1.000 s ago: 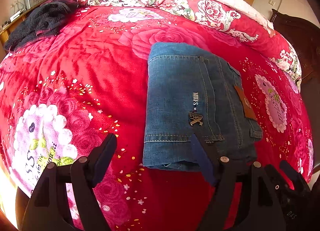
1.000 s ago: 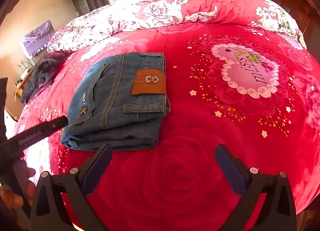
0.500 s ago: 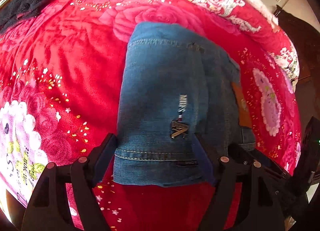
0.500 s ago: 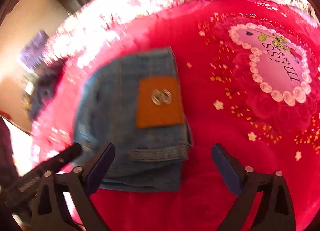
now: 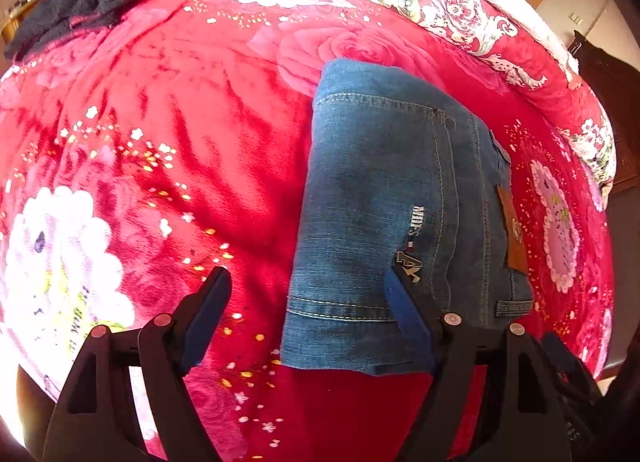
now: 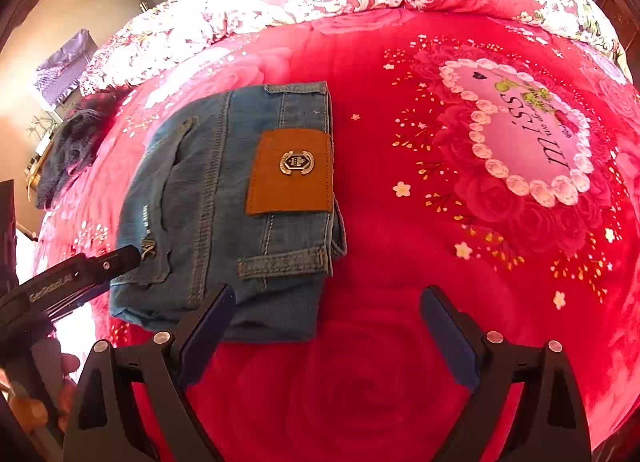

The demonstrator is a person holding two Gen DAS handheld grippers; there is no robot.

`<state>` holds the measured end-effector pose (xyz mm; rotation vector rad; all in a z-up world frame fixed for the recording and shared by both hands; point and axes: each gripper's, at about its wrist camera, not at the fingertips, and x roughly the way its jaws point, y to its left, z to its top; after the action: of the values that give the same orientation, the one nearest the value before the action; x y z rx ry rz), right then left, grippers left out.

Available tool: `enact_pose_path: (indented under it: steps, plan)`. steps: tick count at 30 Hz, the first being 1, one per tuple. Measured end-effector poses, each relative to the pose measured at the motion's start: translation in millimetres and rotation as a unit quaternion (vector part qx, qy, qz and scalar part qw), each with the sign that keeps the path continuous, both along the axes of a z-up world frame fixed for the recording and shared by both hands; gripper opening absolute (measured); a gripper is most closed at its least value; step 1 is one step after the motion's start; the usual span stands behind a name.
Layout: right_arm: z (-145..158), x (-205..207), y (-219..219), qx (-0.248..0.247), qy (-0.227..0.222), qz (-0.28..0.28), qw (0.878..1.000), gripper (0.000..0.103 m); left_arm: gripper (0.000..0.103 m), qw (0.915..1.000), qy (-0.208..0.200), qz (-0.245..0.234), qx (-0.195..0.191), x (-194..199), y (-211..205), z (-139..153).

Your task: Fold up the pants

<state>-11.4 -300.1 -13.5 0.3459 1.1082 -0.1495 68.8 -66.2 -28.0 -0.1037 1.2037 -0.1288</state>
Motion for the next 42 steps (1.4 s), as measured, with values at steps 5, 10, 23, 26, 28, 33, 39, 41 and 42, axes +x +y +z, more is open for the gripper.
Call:
enact_pose_path:
  steps: [5, 10, 23, 26, 28, 33, 39, 41, 42]
  plan:
    - [15, -28, 9, -0.028, -0.026, 0.014, 0.999, 0.096, 0.079, 0.9952, -0.061, -0.016, 0.075, -19, 0, 16]
    - [19, -59, 21, -0.069, -0.059, 0.021, 0.996, 0.097, 0.083, 0.9930, -0.073, -0.030, 0.088, -31, -1, 22]
    - [21, -82, 19, -0.095, -0.087, -0.004, 0.992, 0.098, 0.083, 0.9971, -0.022, -0.066, 0.030, -38, -8, 31]
    - [19, -83, 13, -0.086, -0.084, -0.015, 0.993, 0.098, 0.083, 0.9983, -0.031, -0.035, 0.035, -47, -4, 35]
    - [17, -84, 11, -0.083, -0.081, -0.023, 0.993, 0.098, 0.083, 0.9988, -0.031, -0.024, 0.030, -49, -2, 35]
    - [15, -85, 6, -0.079, -0.075, -0.035, 0.993, 0.098, 0.083, 0.9976, -0.038, -0.036, 0.045, -54, -9, 34]
    - [14, -85, 6, -0.085, -0.068, -0.036, 0.993, 0.098, 0.083, 0.9946, -0.057, -0.064, 0.058, -63, -21, 38]
    - [13, -84, 7, -0.087, -0.067, -0.034, 0.993, 0.098, 0.083, 0.9943, -0.053, -0.073, 0.056, -64, -25, 37]
    - [13, -85, 8, -0.088, -0.067, -0.034, 0.993, 0.098, 0.083, 0.9941, -0.051, -0.077, 0.056, -65, -26, 37]
